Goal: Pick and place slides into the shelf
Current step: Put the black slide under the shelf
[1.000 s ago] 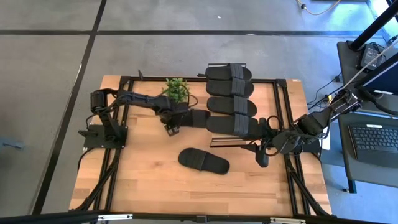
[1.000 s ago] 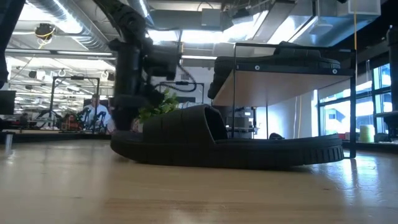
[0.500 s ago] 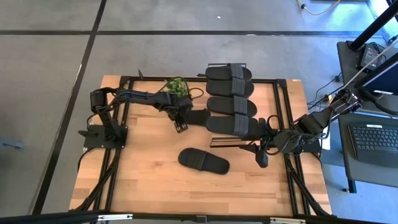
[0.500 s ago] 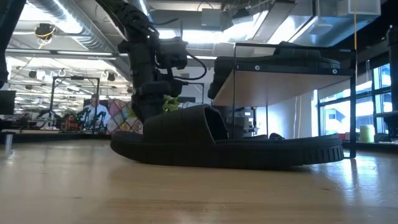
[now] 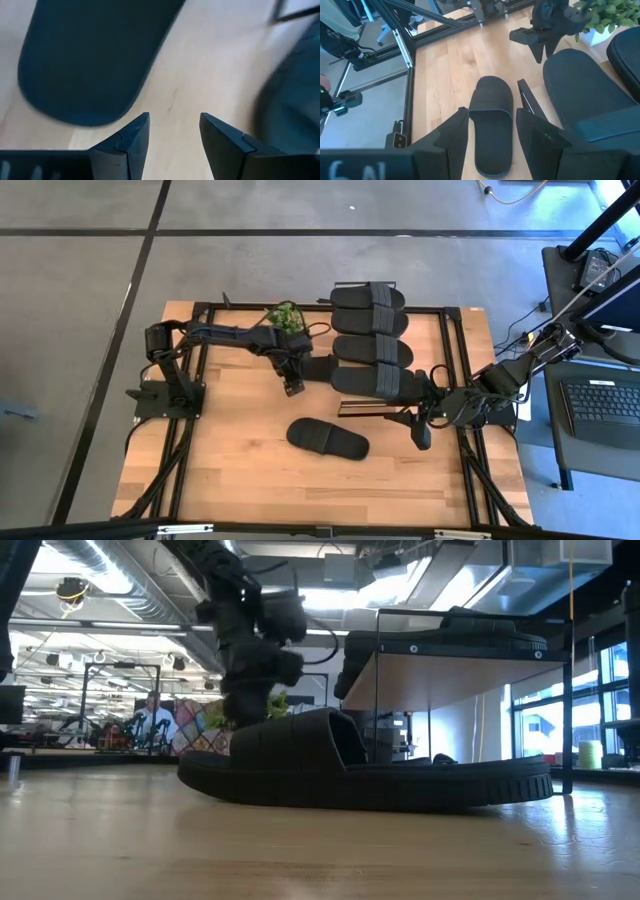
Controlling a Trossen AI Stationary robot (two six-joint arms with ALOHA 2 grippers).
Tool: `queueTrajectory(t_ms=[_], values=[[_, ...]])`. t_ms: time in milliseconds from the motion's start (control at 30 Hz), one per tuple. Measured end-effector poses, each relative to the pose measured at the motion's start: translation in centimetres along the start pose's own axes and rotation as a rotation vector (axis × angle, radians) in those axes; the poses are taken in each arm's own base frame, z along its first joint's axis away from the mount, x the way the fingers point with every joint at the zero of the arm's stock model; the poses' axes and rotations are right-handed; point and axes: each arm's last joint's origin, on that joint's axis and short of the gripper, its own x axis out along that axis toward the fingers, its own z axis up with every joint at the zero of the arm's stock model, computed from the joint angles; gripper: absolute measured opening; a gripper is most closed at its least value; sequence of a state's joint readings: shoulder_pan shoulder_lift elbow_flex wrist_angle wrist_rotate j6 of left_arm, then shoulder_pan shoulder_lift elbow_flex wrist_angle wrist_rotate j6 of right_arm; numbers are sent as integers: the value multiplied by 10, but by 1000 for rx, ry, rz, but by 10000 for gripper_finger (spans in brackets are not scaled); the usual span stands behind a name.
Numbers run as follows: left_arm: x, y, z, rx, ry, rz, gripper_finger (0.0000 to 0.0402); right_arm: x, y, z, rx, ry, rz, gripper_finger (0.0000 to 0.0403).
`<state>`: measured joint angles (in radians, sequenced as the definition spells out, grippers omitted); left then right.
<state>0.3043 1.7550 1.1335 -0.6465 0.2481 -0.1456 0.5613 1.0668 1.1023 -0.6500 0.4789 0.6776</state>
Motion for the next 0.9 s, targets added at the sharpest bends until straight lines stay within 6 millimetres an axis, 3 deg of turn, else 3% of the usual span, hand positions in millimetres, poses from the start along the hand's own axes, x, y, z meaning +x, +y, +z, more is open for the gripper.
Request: queueTrajectory(t_ms=[233, 433, 633, 800, 900], values=[[-34, -20, 33, 102, -107, -156, 166, 0, 0, 0, 4, -2, 3, 167], [-93, -30, 44, 162, -272, -265, 166, -1, 2, -1, 1, 4, 14, 167], [-180, -34, 15, 111, -527, -187, 166, -3, 5, -3, -11, 12, 34, 167], [-246, -45, -29, 38, -774, -52, 166, -3, 5, -3, -15, 12, 33, 167], [-275, -52, -56, 5, -905, 3, 166, -3, 5, -3, -15, 12, 33, 167]])
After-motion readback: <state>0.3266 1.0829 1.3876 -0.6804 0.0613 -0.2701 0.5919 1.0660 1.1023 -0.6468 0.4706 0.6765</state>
